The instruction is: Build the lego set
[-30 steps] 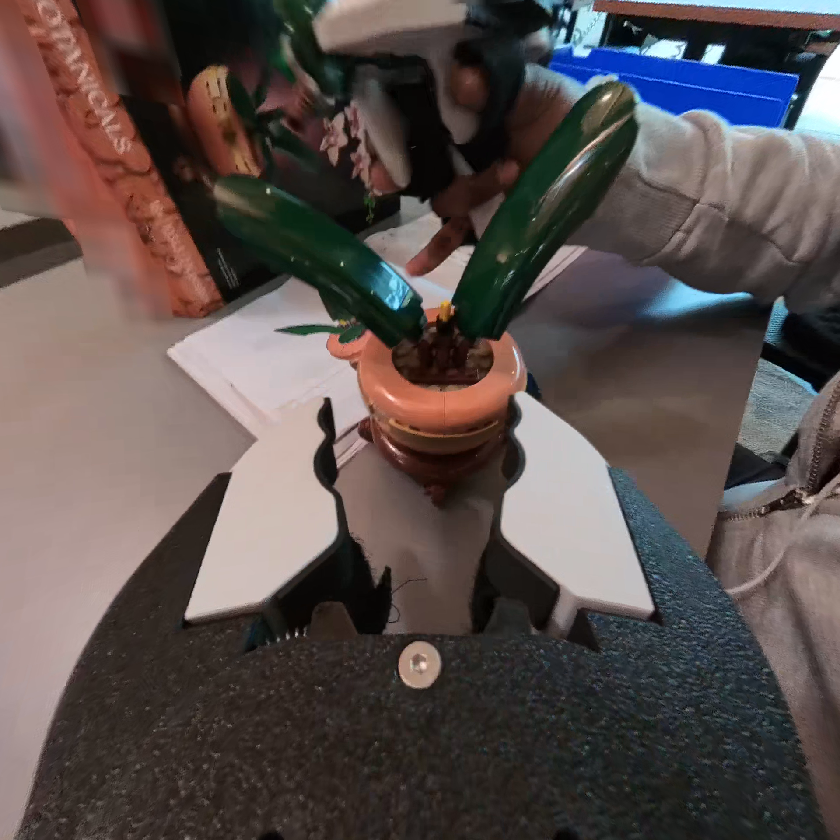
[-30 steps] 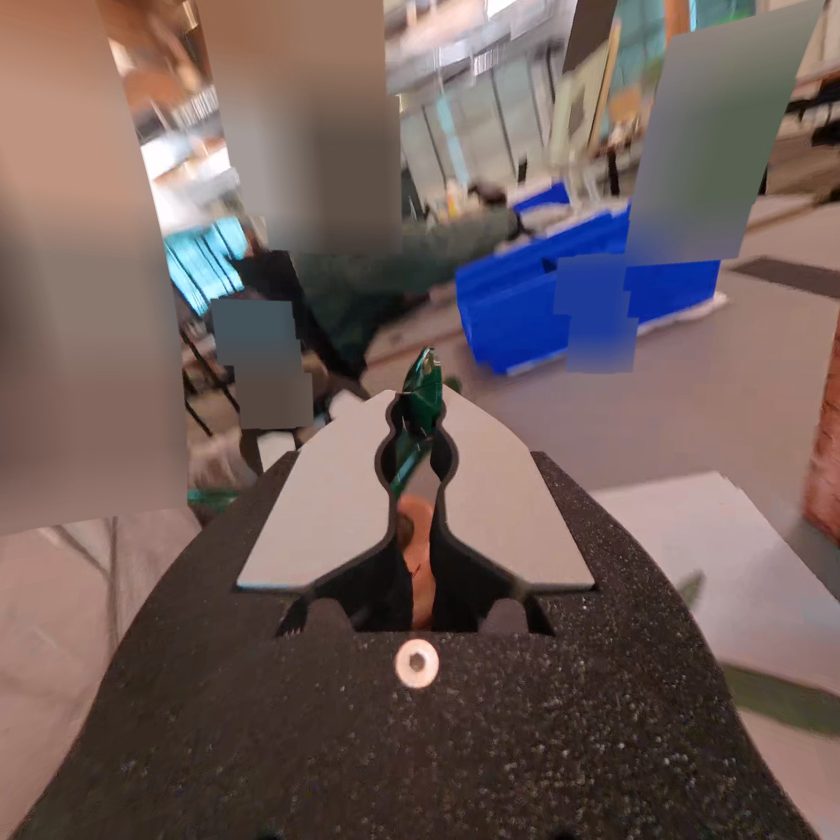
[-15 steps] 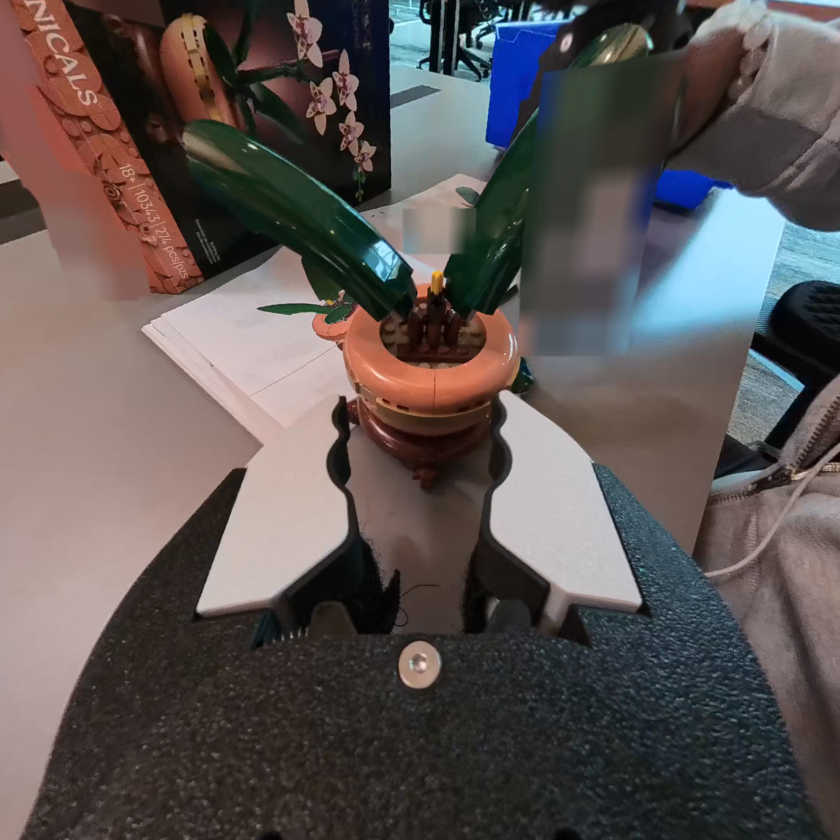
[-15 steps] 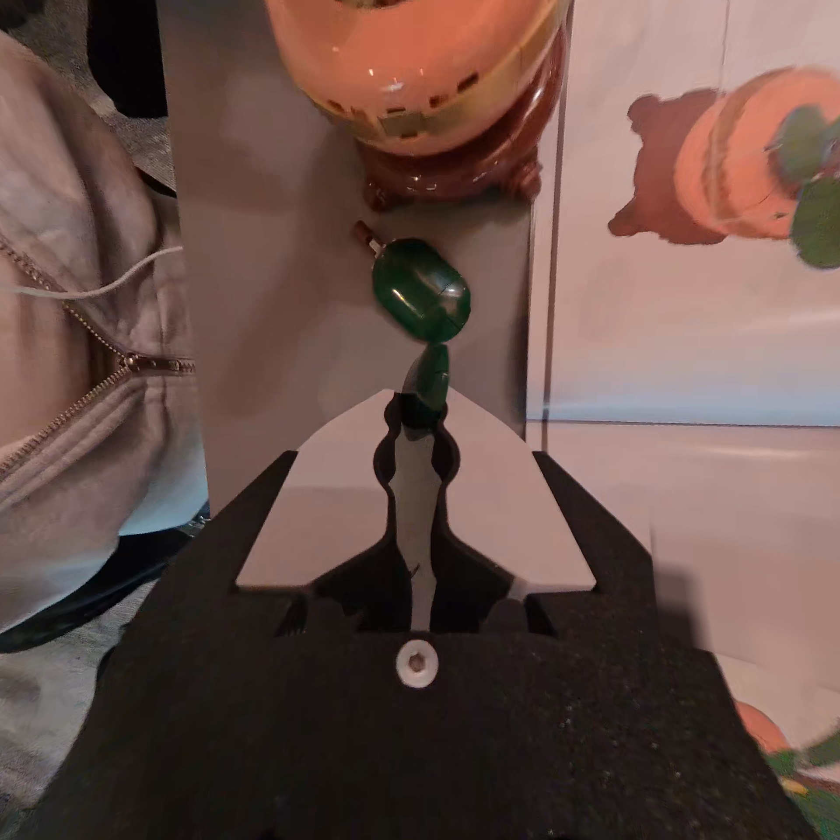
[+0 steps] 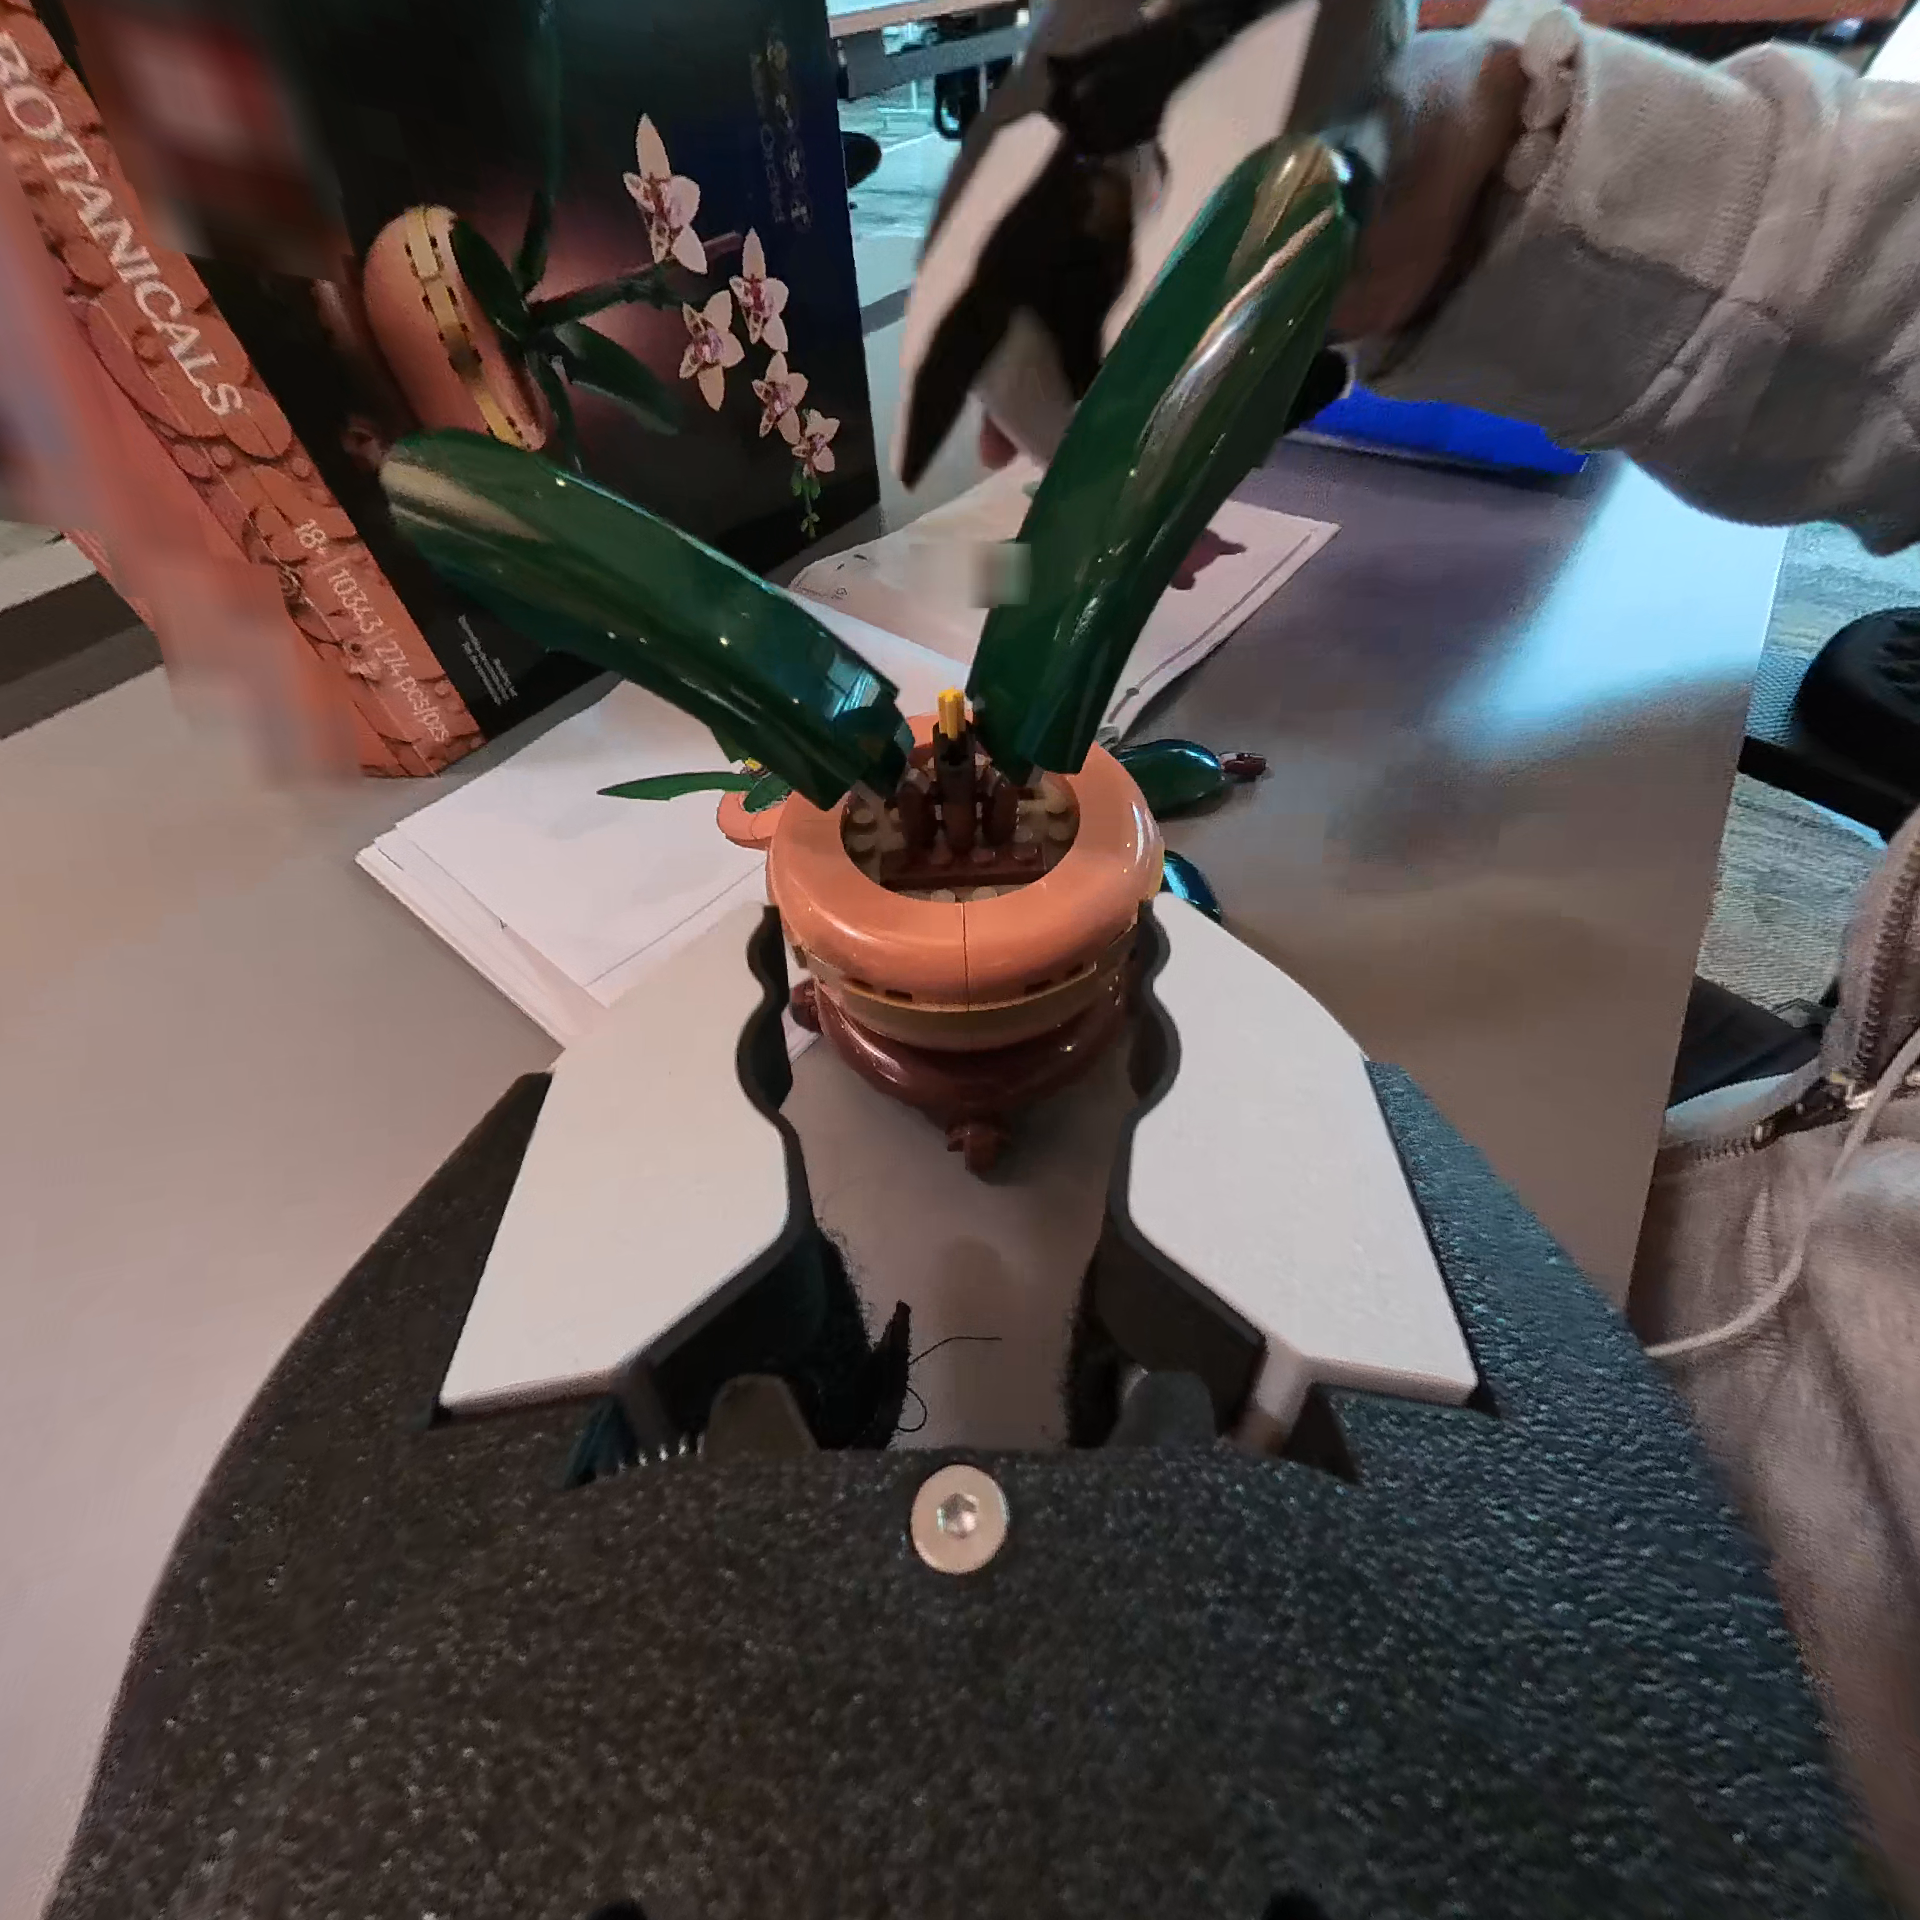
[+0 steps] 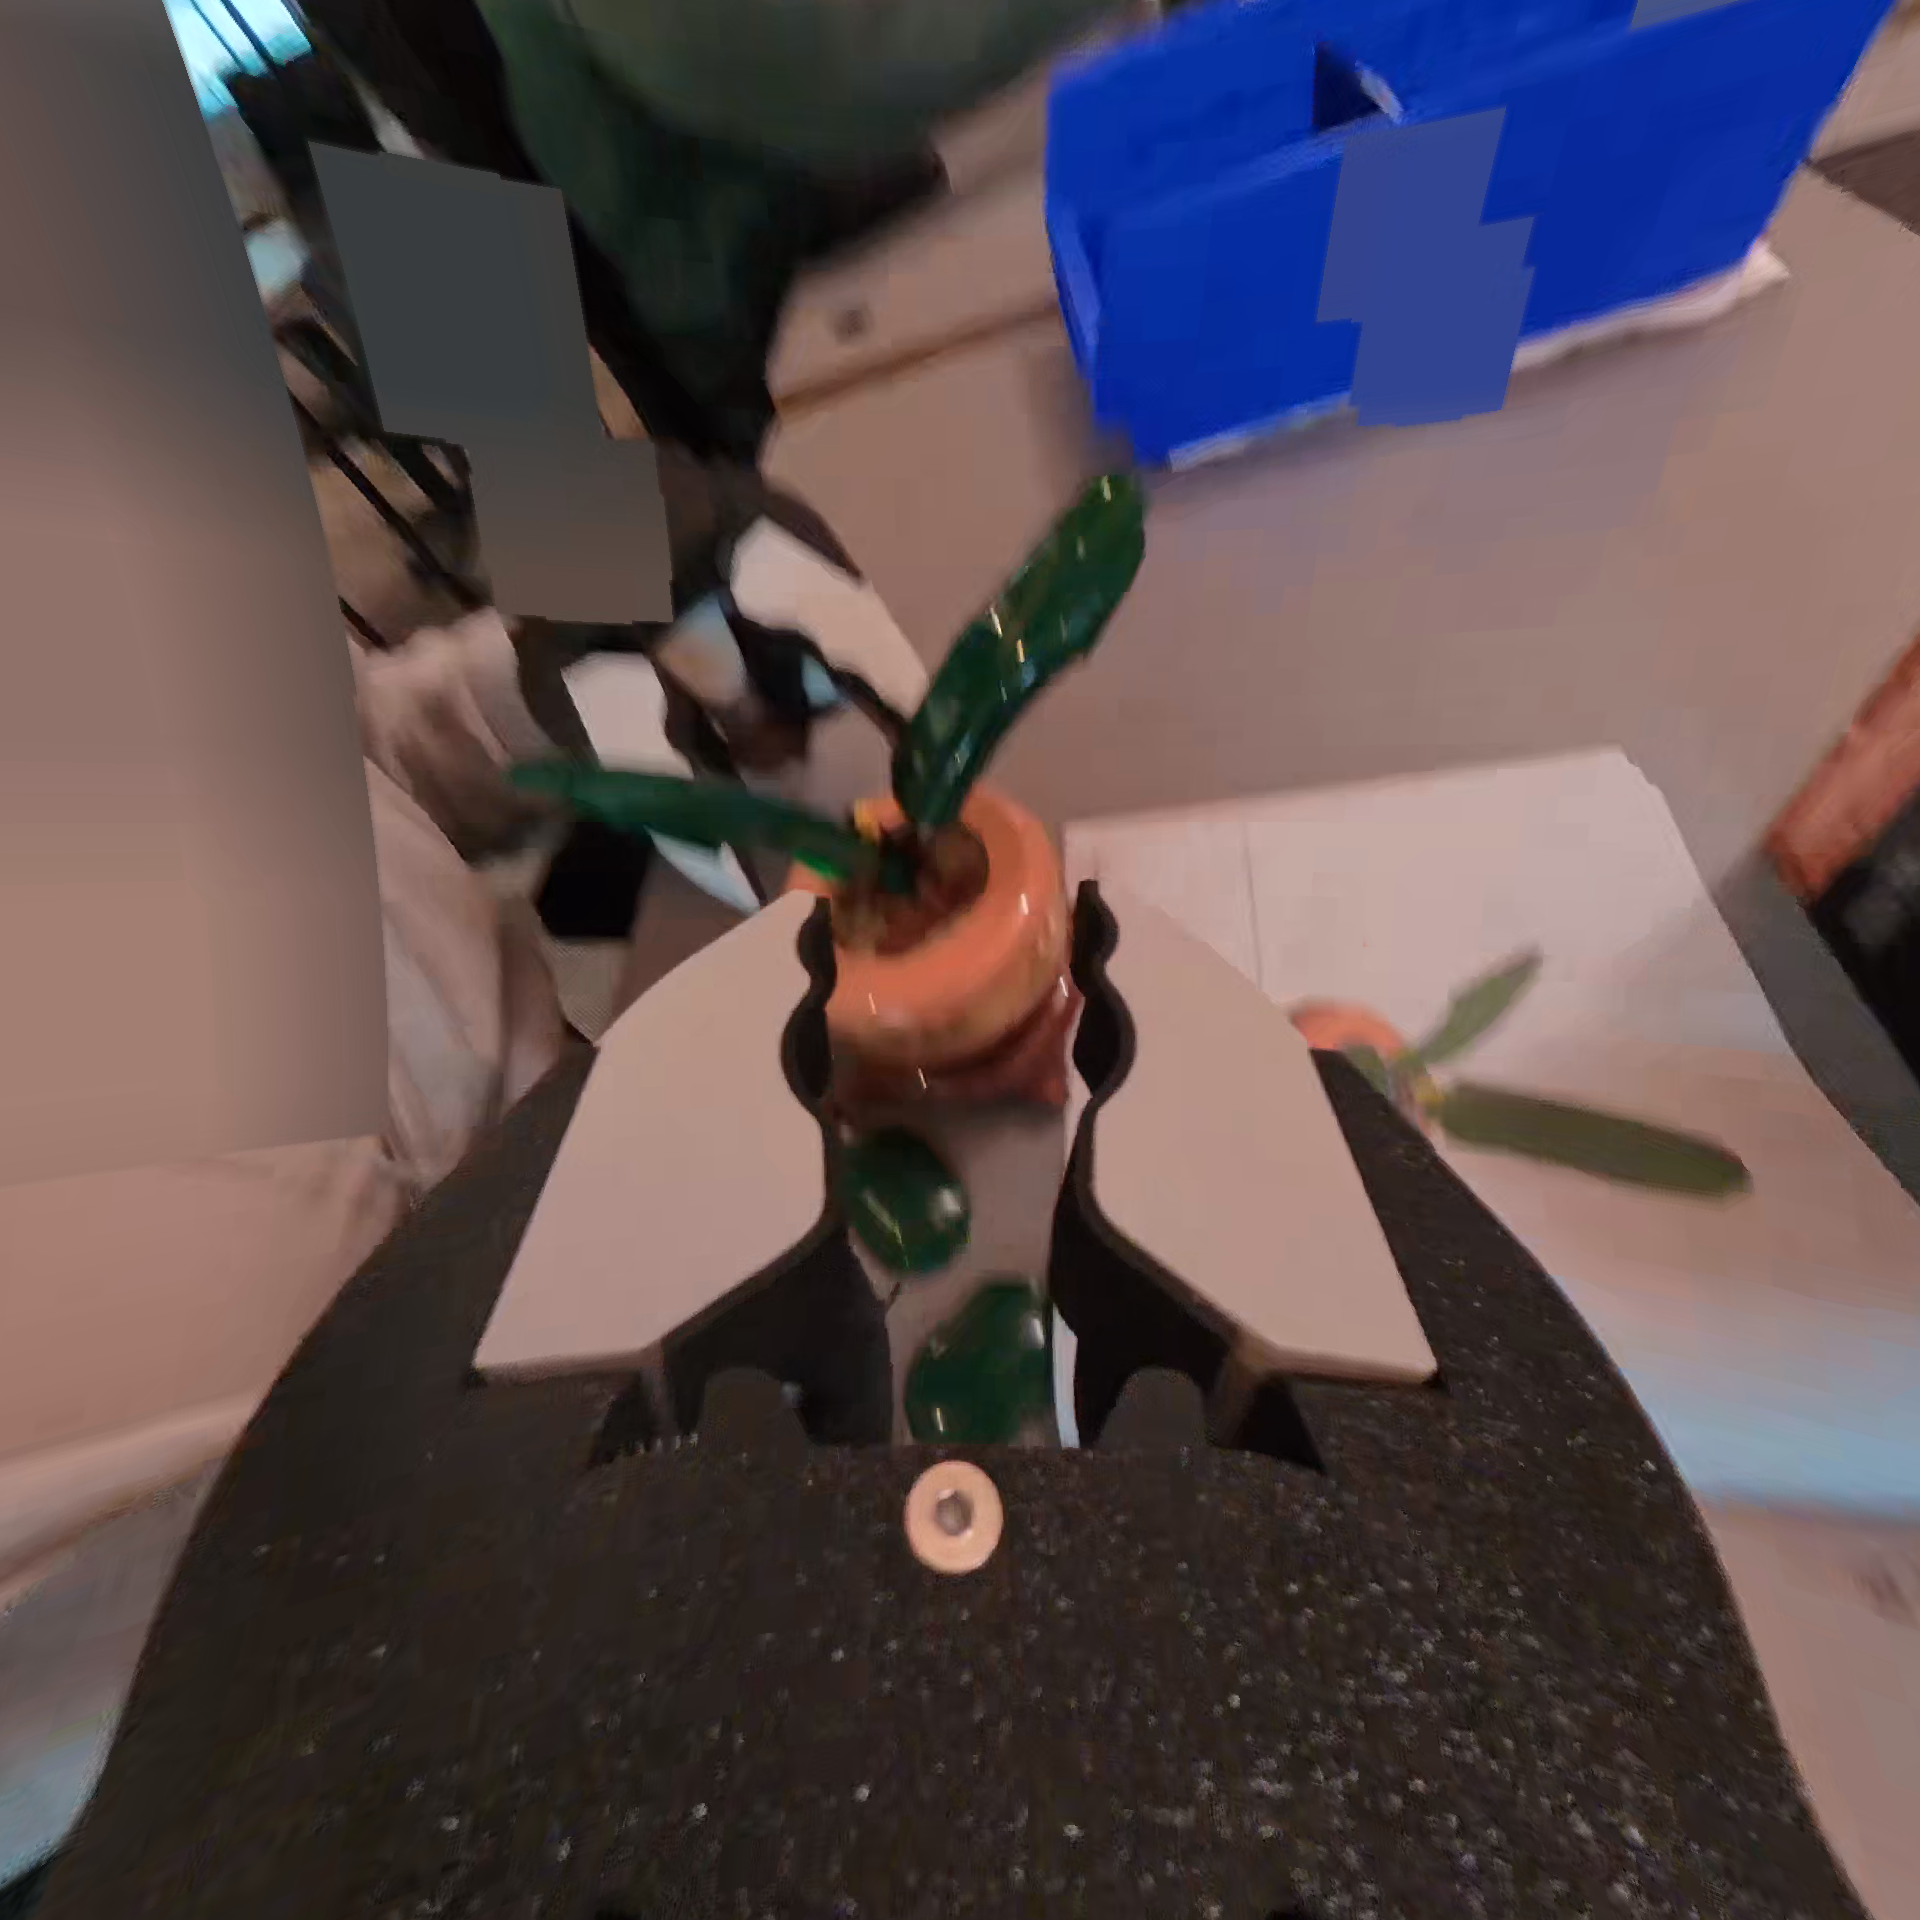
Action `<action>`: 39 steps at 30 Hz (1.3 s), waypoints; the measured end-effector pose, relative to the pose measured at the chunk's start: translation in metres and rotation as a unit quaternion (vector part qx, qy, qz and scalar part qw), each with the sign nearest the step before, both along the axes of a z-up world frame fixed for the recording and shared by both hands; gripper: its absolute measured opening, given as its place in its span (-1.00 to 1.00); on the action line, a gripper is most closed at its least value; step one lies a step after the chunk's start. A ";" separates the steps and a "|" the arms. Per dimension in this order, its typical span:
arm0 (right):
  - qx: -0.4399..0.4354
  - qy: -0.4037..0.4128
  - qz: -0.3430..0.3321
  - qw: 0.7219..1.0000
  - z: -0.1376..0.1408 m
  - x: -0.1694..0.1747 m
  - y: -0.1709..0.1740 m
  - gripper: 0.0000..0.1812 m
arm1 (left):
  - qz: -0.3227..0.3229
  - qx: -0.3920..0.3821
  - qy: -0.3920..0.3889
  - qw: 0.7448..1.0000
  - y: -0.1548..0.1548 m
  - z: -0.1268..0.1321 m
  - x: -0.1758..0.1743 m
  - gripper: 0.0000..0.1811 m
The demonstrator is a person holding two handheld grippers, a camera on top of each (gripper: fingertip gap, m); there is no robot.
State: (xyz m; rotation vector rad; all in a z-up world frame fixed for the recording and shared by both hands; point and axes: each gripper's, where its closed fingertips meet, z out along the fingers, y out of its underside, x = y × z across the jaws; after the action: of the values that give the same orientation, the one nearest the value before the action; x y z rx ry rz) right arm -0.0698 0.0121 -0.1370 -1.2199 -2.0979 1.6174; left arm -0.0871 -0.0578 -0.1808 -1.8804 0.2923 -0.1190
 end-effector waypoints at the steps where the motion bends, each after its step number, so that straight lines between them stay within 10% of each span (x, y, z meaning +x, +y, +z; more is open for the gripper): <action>1: -0.034 0.001 0.006 0.999 0.006 -0.009 -0.005 -0.56 | -0.004 0.003 0.005 1.000 0.002 0.000 0.000 -0.30; 15: -0.132 -0.095 0.137 0.977 -0.013 -0.036 -0.043 -0.89 | -0.141 0.031 -0.036 0.989 0.014 0.000 0.002 -0.29; 19: -0.138 -0.087 0.169 0.972 -0.013 -0.035 -0.046 -0.90 | -0.204 0.028 -0.088 0.975 0.013 0.003 0.004 -0.79; 28: -0.120 -0.069 0.219 0.966 -0.013 -0.035 -0.044 -0.89 | -0.228 -0.024 -0.038 0.973 0.011 -0.003 0.000 -0.13; 39: -0.086 -0.020 0.311 0.946 -0.011 -0.028 -0.044 -0.89 | -0.342 -0.020 -0.041 0.939 0.024 -0.012 0.008 -0.13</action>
State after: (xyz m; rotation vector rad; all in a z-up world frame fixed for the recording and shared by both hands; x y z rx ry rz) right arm -0.0978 -0.0315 -0.1483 -0.6520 -2.5803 2.0705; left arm -0.0787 -0.0336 -0.1930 -1.7337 0.8832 -0.6748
